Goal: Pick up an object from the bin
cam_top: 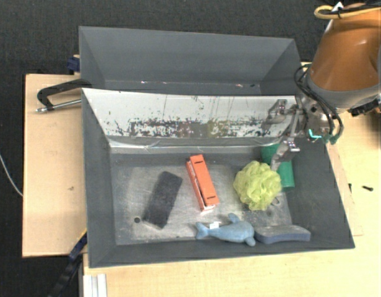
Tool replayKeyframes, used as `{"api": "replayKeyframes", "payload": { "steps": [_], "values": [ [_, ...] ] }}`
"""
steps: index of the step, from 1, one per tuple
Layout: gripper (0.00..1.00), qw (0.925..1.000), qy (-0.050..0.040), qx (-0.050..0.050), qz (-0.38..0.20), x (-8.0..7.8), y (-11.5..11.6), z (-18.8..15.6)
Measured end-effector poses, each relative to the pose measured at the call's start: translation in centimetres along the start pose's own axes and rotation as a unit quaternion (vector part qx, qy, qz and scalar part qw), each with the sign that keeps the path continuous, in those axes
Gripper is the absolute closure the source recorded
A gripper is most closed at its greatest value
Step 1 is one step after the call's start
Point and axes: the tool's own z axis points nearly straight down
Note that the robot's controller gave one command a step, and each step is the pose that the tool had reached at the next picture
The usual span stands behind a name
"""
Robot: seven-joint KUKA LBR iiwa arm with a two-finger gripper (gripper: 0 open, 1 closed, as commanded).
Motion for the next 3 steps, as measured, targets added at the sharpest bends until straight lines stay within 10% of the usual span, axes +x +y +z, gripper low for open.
{"api": "replayKeyframes", "payload": {
  "steps": [1, 2, 3],
  "values": [
    [0.00, 1.0000, -0.0038, 0.001, -0.001, -0.1, 0.0, -0.4],
    [1.00, 0.9947, -0.0142, 0.001, -0.102, -1.0, -0.6, 15.3],
    [1.00, 0.9946, -0.0140, 0.001, -0.102, -1.0, -0.6, 15.3]
  ]
}}
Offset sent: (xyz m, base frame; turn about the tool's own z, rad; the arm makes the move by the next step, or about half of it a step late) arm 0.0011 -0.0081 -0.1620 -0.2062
